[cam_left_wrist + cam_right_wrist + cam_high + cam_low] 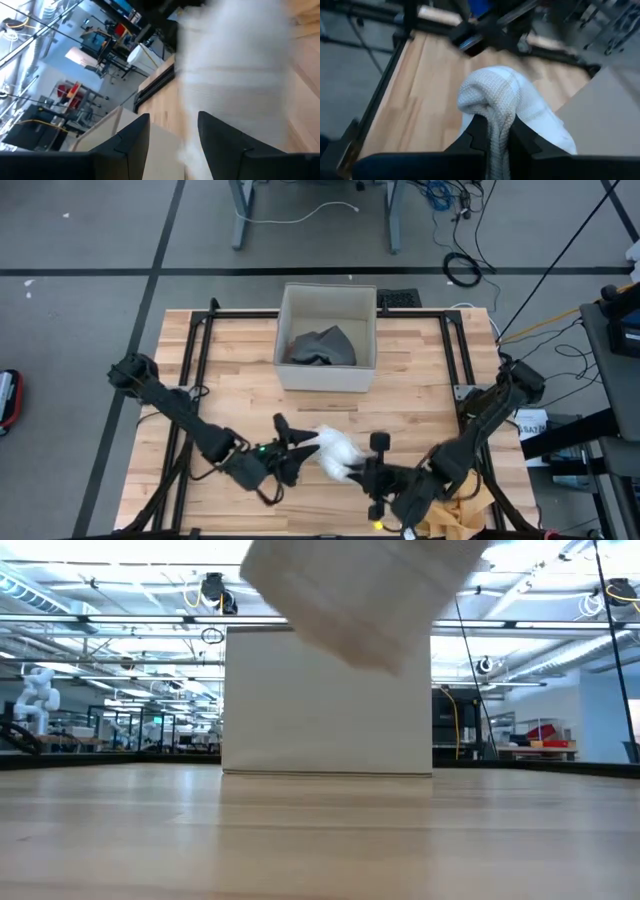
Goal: Fold towel
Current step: Put the folded white patterned towel into the laundry organizer, then fold the orange towel
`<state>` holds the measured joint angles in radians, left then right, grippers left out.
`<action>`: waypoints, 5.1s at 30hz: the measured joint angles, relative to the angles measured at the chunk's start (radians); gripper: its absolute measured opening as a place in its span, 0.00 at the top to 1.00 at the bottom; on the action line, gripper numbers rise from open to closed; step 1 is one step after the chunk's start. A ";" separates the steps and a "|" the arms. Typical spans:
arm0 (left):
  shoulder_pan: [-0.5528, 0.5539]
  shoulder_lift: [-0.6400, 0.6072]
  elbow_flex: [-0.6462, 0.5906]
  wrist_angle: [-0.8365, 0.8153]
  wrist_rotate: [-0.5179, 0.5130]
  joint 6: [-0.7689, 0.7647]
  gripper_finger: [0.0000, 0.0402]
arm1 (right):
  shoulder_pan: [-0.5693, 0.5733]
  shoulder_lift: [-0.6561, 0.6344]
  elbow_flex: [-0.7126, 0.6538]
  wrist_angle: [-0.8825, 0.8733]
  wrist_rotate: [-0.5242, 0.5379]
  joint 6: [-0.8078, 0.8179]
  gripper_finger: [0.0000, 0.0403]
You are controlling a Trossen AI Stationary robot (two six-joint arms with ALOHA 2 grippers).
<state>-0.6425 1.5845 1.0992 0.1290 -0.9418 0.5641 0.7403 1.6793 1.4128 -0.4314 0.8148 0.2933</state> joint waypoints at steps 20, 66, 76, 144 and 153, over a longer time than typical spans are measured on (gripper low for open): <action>-0.230 -0.006 0.000 -0.240 -0.173 -0.295 0.57 | -0.436 -0.267 0.002 0.208 -0.222 -0.362 0.94; -0.198 -0.006 0.000 -0.459 0.021 -0.659 0.57 | -1.189 0.145 0.002 0.090 -0.734 0.084 0.78; -0.195 -0.006 0.000 -0.457 0.021 -0.661 0.57 | -1.183 0.057 0.002 0.013 -0.649 0.006 0.50; 0.145 0.427 0.000 0.407 0.676 -0.451 0.57 | 0.132 0.173 0.000 -0.487 -1.110 0.798 0.50; 0.145 0.427 0.000 0.407 0.676 -0.451 0.57 | 0.158 0.235 0.001 -0.586 -1.075 0.794 0.50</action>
<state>-0.4976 2.0113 1.0988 0.5362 -0.2653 0.1127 0.8983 1.9143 1.4136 -1.0171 -0.2604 1.0871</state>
